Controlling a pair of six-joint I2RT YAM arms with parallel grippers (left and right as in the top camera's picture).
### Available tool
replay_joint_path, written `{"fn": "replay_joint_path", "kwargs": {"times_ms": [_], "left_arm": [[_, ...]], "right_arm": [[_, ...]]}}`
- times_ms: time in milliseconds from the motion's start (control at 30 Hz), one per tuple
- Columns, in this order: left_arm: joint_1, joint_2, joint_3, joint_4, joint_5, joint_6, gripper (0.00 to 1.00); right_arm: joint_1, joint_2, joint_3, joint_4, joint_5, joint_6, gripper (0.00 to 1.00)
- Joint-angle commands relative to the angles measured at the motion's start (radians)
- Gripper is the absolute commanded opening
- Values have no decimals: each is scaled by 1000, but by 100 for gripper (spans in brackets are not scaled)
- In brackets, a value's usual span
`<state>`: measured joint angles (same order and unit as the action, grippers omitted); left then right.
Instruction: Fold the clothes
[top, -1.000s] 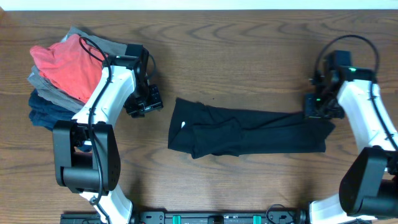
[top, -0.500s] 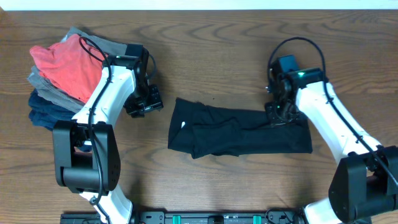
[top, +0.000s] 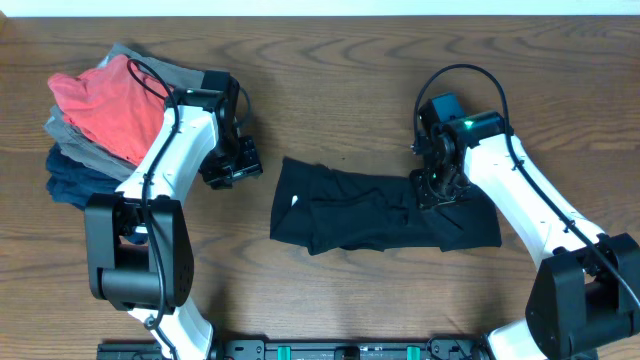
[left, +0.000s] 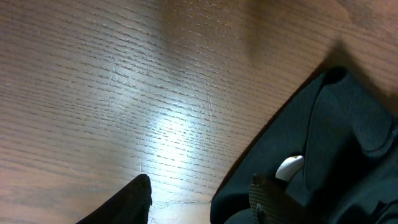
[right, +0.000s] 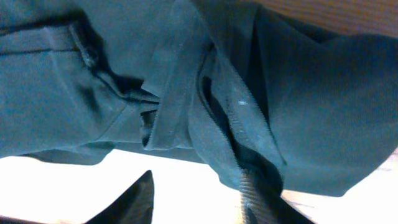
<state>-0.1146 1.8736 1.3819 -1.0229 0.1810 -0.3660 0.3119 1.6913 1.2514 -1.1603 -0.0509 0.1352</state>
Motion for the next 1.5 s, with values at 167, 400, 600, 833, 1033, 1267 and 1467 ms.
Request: {"fn": "replay_joint_path", "kwargs": {"times_ms": [167,400,600,833,1033,1267,1467], "left_arm": [[-1,-5,10,-13,4,2,59],[-1,-5,10,-12,3,2,60],[-1,-5,10,-12,3,2,60],[-1,-5,10,-12,3,2,60],[-1,-5,10,-12,3,2,60],[-1,-5,10,-12,3,2,60],[-1,-5,10,-13,3,2,60]], "right_arm": [[-16,-4,-6,-43,254,213,43],[-23,-4,-45,-37,217,200,49],[-24,-4,-179,101,79,135,51],[-23,-4,-258,188,60,133,9],[-23,-5,-215,171,-162,63,4],[-23,-5,-197,248,-402,24,30],[-23,-5,-189,282,-258,98,32]]}}
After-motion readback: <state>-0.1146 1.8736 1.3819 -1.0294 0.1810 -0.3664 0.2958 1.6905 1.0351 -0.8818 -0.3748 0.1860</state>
